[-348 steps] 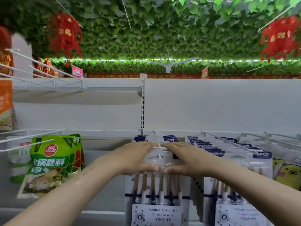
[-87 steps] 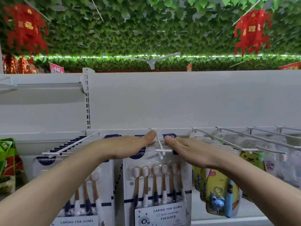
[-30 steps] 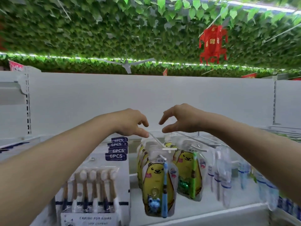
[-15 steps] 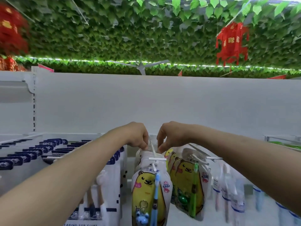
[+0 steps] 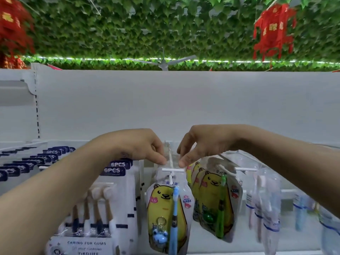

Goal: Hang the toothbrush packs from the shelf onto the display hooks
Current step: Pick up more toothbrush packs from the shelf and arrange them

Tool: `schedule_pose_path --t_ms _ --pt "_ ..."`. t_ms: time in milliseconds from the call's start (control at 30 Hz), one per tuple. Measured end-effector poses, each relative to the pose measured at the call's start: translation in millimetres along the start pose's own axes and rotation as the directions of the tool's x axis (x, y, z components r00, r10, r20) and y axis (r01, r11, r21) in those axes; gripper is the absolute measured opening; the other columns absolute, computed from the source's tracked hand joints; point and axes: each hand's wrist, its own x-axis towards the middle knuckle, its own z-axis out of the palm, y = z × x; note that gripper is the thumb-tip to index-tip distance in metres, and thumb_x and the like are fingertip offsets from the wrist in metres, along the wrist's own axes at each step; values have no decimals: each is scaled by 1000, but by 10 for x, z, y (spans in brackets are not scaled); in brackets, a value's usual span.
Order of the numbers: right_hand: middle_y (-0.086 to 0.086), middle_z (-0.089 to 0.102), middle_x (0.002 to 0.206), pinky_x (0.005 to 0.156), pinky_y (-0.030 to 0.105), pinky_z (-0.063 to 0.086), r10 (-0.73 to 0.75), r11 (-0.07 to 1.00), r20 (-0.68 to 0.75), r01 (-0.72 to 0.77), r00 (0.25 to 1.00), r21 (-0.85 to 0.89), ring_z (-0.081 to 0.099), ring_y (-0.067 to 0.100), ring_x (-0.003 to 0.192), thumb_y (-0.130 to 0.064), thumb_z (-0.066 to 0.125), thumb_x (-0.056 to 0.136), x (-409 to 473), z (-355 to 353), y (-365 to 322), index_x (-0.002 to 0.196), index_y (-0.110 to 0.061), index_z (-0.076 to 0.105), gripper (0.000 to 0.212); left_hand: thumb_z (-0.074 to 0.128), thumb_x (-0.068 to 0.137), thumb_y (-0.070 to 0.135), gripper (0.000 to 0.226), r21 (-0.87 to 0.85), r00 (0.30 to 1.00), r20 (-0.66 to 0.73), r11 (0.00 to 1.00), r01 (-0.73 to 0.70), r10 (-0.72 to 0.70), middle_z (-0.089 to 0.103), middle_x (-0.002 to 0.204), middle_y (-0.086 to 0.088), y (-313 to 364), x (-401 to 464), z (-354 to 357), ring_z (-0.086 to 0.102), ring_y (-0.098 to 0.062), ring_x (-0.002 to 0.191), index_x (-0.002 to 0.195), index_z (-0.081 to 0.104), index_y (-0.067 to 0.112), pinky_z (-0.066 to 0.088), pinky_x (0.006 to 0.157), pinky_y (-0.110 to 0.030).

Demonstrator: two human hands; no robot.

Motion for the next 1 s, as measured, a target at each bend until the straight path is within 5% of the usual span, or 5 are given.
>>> schedule_pose_path --t_ms 133,267,533,767,1000 --pt "-6 73 114 85 25 49 -19 994 -34 15 999 -107 64 11 107 -44 78 81 64 123 -12 84 -28 75 16 77 82 27 18 17 998 -60 1000 -7 9 61 60 17 -32 71 124 55 -5 67 67 66 29 43 70 -25" --pt "-8 73 114 97 37 49 -22 975 -81 4 996 -222 63 12 110 -49 76 81 123 139 -28 92 -29 77 23 78 81 33 8 27 994 -110 1000 4 0 69 76 14 -62 73 107 63 -7 78 79 72 28 48 71 -26" --pt "-16 71 115 83 16 44 -101 995 -52 102 994 21 63 3 111 -53 78 72 -210 12 -113 87 -33 79 25 78 77 43 14 -151 997 -67 988 -38 29 68 66 16 -25 -301 -65 59 -1 66 78 75 29 45 67 -23" --pt "-21 67 116 76 17 42 -99 991 -60 92 993 -100 60 -4 101 -49 81 74 -89 138 -119 80 -36 78 14 79 80 34 13 -40 998 -21 997 -60 59 61 64 12 16 -279 65 46 3 49 75 72 25 35 50 -14" --pt "-15 71 114 88 16 43 -44 996 -205 28 978 -79 62 1 109 -46 77 81 -250 -130 6 94 -34 77 17 76 83 36 9 -60 976 -212 997 -53 39 70 79 12 115 -161 -64 65 -5 78 87 73 28 52 73 -28"
